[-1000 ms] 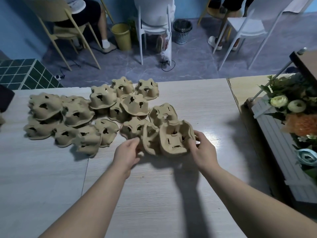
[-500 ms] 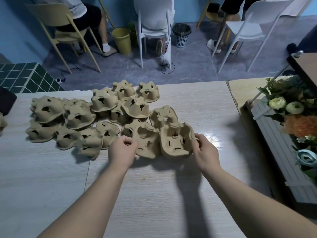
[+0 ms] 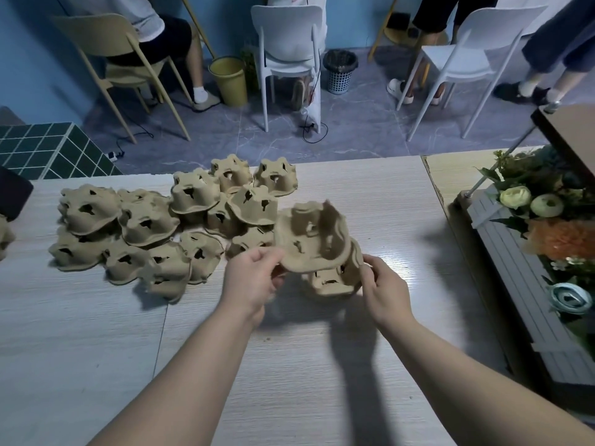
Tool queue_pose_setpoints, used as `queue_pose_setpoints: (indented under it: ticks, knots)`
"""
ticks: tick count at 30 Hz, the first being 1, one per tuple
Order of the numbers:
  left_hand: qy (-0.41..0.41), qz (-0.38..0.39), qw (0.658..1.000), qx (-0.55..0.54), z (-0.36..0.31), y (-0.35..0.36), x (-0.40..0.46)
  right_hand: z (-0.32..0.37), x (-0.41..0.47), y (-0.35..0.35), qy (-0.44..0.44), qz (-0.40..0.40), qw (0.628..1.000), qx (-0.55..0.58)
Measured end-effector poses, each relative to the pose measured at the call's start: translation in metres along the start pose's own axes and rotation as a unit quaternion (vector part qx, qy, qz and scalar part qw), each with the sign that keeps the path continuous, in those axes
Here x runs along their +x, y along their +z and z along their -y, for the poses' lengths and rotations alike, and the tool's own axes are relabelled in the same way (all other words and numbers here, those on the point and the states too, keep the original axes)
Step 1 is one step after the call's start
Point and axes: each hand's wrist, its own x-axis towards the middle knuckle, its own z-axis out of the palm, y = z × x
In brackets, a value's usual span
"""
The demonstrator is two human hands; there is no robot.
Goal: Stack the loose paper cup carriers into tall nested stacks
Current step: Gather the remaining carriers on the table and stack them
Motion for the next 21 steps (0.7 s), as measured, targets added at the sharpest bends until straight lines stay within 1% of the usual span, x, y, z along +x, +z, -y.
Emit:
queue_pose_setpoints:
  ticks: [2, 6, 11, 13, 16, 18, 21]
  knots:
    - [-0.01, 0.009, 1.0, 0.025, 0.009, 0.009, -0.002, -0.001, 0.0, -0.001, 0.0, 0.002, 1.0, 0.005]
    - [-0.024, -0.003, 0.998, 0.054, 0.022, 0.015, -0.002, -0.005, 0.001, -0.003, -0.011, -0.009, 0.999, 0.032]
    - [-0.005, -0.007, 0.995, 0.101, 0.03, 0.016, 0.001, -0.001, -0.002, -0.005, -0.018, -0.025, 0.997, 0.069]
    - [0.012, -0.008, 0.993, 0.121, 0.032, 0.015, 0.002, 0.001, -0.003, -0.007, -0.025, -0.014, 0.998, 0.059]
    - [0.032, 0.0, 0.983, 0.178, 0.034, 0.013, 0.003, 0.005, -0.003, -0.01, -0.022, 0.021, 0.999, 0.032]
    - [0.024, 0.032, 0.983, 0.177, 0.036, 0.013, 0.002, 0.006, -0.003, -0.009, -0.025, 0.043, 0.999, 0.012]
    - [0.018, 0.061, 0.983, 0.17, 0.037, 0.016, 0.005, 0.004, 0.001, -0.005, -0.023, 0.049, 0.998, -0.014]
